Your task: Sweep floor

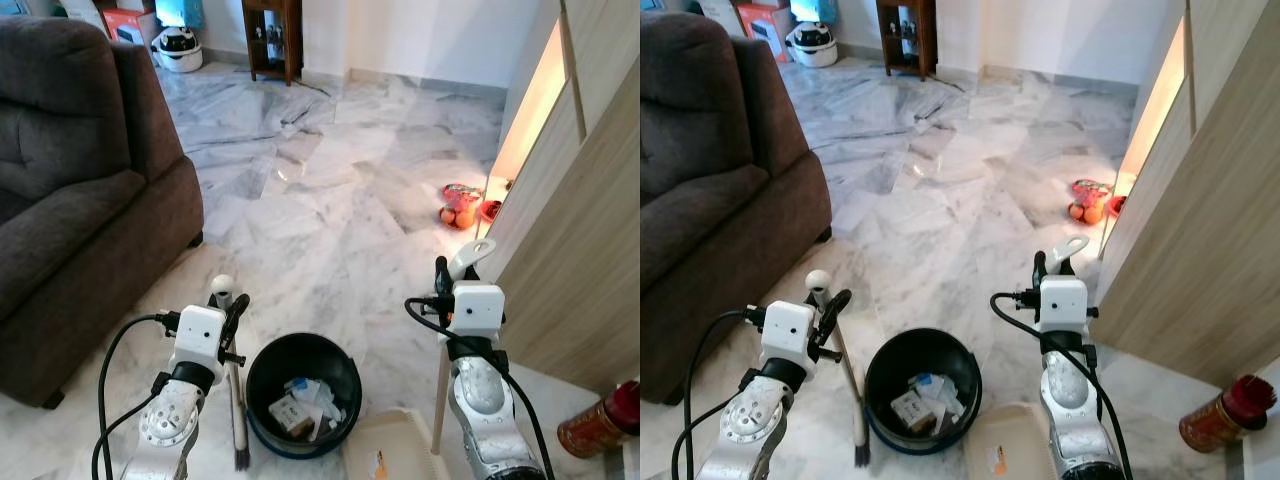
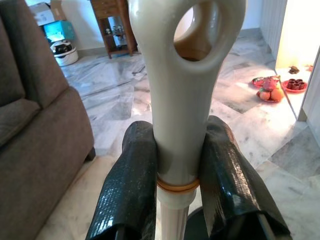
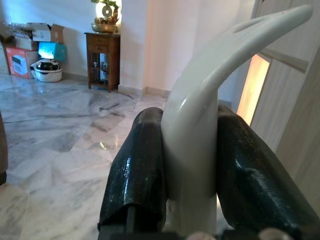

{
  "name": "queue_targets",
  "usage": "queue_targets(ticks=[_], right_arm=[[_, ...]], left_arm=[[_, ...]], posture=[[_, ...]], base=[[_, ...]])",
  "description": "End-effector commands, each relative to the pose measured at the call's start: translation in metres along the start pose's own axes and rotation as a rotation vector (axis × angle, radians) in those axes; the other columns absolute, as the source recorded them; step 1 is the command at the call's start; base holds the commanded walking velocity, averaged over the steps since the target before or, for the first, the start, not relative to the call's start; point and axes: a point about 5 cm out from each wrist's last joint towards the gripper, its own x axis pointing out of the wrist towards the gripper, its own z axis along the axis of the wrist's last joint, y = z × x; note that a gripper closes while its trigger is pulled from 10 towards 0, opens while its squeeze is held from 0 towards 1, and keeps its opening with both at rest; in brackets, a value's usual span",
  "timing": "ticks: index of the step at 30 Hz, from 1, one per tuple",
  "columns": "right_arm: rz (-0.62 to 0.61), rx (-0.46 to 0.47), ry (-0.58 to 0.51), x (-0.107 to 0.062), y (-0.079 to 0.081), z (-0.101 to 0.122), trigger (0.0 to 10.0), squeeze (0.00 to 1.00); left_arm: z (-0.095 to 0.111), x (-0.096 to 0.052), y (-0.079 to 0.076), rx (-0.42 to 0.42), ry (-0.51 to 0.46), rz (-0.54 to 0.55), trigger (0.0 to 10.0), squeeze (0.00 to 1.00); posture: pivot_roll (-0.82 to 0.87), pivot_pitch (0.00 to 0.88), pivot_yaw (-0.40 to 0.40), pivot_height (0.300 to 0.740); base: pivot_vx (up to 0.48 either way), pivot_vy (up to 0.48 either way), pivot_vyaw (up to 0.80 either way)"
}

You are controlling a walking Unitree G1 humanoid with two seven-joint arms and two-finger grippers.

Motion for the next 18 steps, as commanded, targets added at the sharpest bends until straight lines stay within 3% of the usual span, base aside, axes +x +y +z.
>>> queue_targets(ticks=[1,18], right_arm=[[-0.003,0.02,-0.032,0.0034,0.0032,0.0053,10.0,0.0],[-0.007,0.017,-0.033,0.0034,0.0051,0.0055,10.0,0.0]], left_arm=[[0.0051,0.0005,0.0035,0.014,-0.03,0.007,10.0,0.0],[0.0067,0.0016,0.0033,0.012,-0.033,0.012,10.0,0.0]], posture=[[0.13,0.0,0.051,0.74],[0.14,0.027,0.051,0.74]], base=[[-0.311,0.0,0.0],[-0.308,0.0,0.0]])
